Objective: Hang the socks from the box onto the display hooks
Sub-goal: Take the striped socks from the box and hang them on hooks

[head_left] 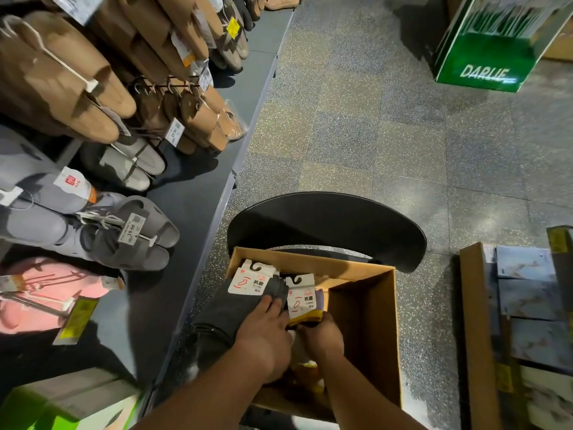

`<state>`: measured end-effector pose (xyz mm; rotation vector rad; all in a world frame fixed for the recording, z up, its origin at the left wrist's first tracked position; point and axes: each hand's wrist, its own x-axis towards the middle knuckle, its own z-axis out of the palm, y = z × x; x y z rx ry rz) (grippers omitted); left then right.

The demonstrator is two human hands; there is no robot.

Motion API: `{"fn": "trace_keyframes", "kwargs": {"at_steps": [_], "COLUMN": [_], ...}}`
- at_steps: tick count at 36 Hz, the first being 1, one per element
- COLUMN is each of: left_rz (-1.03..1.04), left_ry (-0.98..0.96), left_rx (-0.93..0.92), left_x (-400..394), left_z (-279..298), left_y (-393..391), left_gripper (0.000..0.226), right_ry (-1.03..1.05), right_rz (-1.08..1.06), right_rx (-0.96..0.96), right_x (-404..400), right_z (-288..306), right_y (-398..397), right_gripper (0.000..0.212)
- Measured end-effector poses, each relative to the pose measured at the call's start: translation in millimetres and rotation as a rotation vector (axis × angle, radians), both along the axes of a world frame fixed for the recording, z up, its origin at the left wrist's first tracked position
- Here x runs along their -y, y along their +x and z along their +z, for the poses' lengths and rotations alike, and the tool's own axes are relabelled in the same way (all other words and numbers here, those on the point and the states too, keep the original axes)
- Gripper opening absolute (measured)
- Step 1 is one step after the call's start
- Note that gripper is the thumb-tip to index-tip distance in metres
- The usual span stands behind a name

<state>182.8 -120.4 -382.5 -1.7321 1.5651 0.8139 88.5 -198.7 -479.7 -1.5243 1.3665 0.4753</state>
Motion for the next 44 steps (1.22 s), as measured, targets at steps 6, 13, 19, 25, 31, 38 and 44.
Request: {"fn": "trace_keyframes", "kwargs": {"at_steps": [6, 13, 19, 25, 31, 38, 44], "left_rz": [0.003, 0.001, 0.02, 0.022, 0.085, 0.382, 0.261], "left_ry": [0.001, 0.0, -0.001, 0.016, -0.034, -0.214, -0.159], "left_rx": [-0.001, 0.005, -0.001, -0.016, -0.047, -0.191, -0.126], "left_x": [0.0, -0.8, -0.1, 2.6, -2.7, 1.4, -9.1], "left_z": [-0.3, -0.8, 0.2, 2.7, 1.9, 24.6, 20.4], "left_y": [-0.6, -1.8, -2.6, -3.6, 0.4, 9.1, 9.1], "left_gripper": [0.051, 0.05, 0.05, 0.05, 0.051, 0.036, 0.047], "right_ry": [0.101, 0.2, -0.065, 0.162, 0.322, 0.344, 0.341], "right_rz": [-0.066, -0.234, 0.111, -0.1, -0.331, -0.499, -0.349], "right_rx": [0.086, 0.134, -0.028, 0.13, 0.258, 0.338, 0.164], "right_x": [-3.5, -4.0, -3.2, -9.6, -10.1, 9.6, -7.2], "right_z": [-1.6, -8.2, -9.1, -10.2, -13.7, 20.2, -12.0], "right_y": [-0.4, -2.4, -4.4, 4.5, -2.2, -42.0, -24.6], "right_gripper": [0.035, 0.044, 0.046, 0.054, 0.039, 0.034, 0.032]}}
